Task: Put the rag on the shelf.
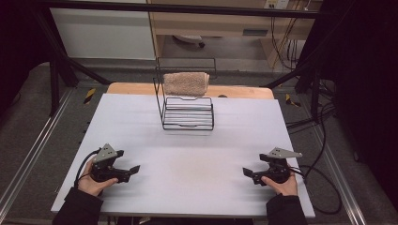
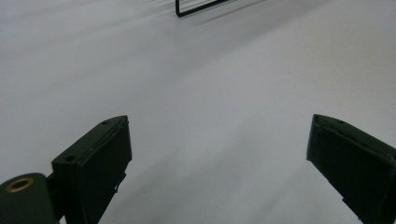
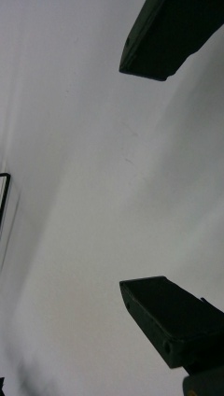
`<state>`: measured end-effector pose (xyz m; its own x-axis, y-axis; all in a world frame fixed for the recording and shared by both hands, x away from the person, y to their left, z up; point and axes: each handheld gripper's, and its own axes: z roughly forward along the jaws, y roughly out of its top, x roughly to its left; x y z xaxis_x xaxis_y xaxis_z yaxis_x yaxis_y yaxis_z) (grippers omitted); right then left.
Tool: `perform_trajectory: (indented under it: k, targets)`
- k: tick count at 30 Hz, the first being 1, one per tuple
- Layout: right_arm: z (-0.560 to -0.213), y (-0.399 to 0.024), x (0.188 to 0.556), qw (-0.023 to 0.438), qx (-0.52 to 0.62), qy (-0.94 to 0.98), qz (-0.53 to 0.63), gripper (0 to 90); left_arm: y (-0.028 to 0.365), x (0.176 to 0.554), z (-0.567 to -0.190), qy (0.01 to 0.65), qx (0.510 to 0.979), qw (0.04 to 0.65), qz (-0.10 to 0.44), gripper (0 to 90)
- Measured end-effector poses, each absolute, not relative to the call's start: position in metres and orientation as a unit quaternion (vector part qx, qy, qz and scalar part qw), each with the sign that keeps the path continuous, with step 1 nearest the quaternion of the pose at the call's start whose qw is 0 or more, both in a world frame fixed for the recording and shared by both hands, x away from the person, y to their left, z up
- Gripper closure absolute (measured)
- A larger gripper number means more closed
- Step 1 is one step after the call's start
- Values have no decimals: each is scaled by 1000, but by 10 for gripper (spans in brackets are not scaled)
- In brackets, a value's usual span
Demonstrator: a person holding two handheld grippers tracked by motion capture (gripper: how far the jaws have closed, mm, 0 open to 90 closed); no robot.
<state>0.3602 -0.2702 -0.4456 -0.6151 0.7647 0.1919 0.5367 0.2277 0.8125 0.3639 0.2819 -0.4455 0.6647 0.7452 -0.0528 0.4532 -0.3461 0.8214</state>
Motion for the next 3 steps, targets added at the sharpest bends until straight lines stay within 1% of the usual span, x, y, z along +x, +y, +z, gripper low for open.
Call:
perform_trajectory:
  k: [3]
  targets:
    - [-446,-270,360,123,419,776,456,5,281,363,-445,372,802,434,169,68]
